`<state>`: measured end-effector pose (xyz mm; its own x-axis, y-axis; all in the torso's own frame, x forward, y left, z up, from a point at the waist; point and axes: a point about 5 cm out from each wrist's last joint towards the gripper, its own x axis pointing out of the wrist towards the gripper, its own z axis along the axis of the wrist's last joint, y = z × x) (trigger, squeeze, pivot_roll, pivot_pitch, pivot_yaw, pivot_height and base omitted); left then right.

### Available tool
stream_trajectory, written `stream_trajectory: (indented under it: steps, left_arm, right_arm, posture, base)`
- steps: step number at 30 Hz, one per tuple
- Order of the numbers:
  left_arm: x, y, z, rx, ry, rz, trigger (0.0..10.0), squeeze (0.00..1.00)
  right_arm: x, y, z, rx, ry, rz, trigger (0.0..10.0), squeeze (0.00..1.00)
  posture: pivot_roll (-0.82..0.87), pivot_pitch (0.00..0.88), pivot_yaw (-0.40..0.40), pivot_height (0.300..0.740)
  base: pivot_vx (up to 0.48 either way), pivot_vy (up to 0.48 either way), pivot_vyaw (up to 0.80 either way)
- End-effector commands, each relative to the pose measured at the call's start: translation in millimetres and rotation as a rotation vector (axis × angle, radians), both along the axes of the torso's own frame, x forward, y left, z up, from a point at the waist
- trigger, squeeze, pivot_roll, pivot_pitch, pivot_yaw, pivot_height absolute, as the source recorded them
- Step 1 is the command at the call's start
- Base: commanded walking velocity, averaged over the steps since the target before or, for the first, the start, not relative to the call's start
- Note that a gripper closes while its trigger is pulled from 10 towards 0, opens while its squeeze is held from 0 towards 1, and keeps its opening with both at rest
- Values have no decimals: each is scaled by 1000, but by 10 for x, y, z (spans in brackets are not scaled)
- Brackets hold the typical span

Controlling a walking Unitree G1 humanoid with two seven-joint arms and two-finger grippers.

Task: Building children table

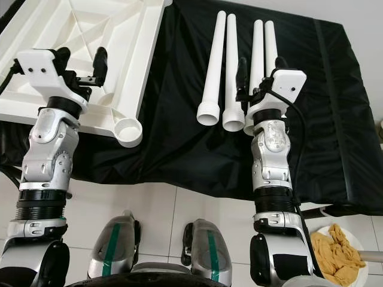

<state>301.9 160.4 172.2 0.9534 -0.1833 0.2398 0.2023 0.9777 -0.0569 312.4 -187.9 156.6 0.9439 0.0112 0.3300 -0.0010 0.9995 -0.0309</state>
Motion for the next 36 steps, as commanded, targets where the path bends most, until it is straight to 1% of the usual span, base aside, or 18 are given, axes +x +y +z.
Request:
stream_trajectory:
  steps: [1,6,8,11,12,15,18,21,23,24,25,26,27,29,30,31,32,36]
  left_arm:
    - [28,-37,-3,12,13,-21,10000,0]
    - [48,-46,58,41,0,-59,10000,0]
    - [55,-88,98,59,4,-104,10000,0]
    - [54,-111,108,64,8,-128,10000,0]
    - [52,-142,120,72,15,-145,10000,0]
    - [46,-198,130,82,30,-177,10000,0]
    - [24,-298,145,104,44,-234,10000,0]
    - [-21,-390,140,115,61,-291,10000,0]
    - [-31,-405,138,116,64,-299,10000,0]
    - [-35,-412,138,120,65,-300,10000,0]
    - [-43,-425,135,119,70,-300,10000,0]
    - [-43,-425,135,119,70,-300,10000,0]
    - [-49,-434,133,116,73,-300,10000,0]
    - [-49,-434,133,116,73,-300,10000,0]
    - [-53,-435,131,112,79,-296,10000,0]
    - [-56,-436,129,110,84,-295,10000,0]
    - [-56,-436,129,110,84,-295,10000,0]
    - [-64,-444,139,106,93,-298,10000,0]
  right_arm:
    - [23,-37,3,-3,12,-13,10000,0]
    - [109,-82,71,-13,20,-28,10000,0]
    - [169,-93,125,-20,31,-40,10000,0]
    - [190,-96,140,-22,37,-47,10000,0]
    - [220,-97,158,-22,47,-60,10000,0]
    - [266,-108,183,3,66,-93,10000,0]
    - [326,-121,209,22,105,-134,10000,0]
    - [374,-205,194,88,170,-202,10000,0]
    - [382,-228,191,98,184,-223,10000,0]
    - [389,-250,183,101,198,-242,10000,0]
    - [398,-351,120,108,253,-328,10000,0]
    - [398,-351,120,108,253,-328,10000,0]
    - [391,-464,36,130,314,-414,10000,0]
    - [391,-464,36,130,314,-414,10000,0]
    - [372,-559,-44,165,372,-470,10000,0]
    - [365,-582,-64,175,388,-481,10000,0]
    - [365,-582,-64,175,388,-481,10000,0]
    - [354,-576,-128,196,445,-481,10000,0]
  posture:
    - [90,8,-51,740]
    - [90,18,-50,740]
    - [87,22,-52,740]
    - [87,22,-52,740]
    - [86,28,-52,740]
    - [84,30,-53,740]
    - [82,34,-55,740]
    - [81,42,-57,740]
    - [80,42,-57,740]
    - [80,42,-57,740]
    - [80,45,-57,740]
    - [80,45,-57,740]
    - [80,49,-56,740]
    - [80,49,-56,740]
    - [79,50,-55,740]
    - [79,50,-55,740]
    - [79,50,-55,740]
    - [77,50,-54,740]
  base:
    - [0,0,0]
    - [0,0,0]
    - [0,0,0]
    - [0,0,0]
    - [0,0,0]
    - [0,0,0]
    - [0,0,0]
    - [0,0,0]
    - [0,0,0]
    - [0,0,0]
    - [0,0,0]
    - [0,0,0]
    - [0,0,0]
    - [0,0,0]
    - [0,0,0]
    - [0,0,0]
    - [0,0,0]
    - [0,0,0]
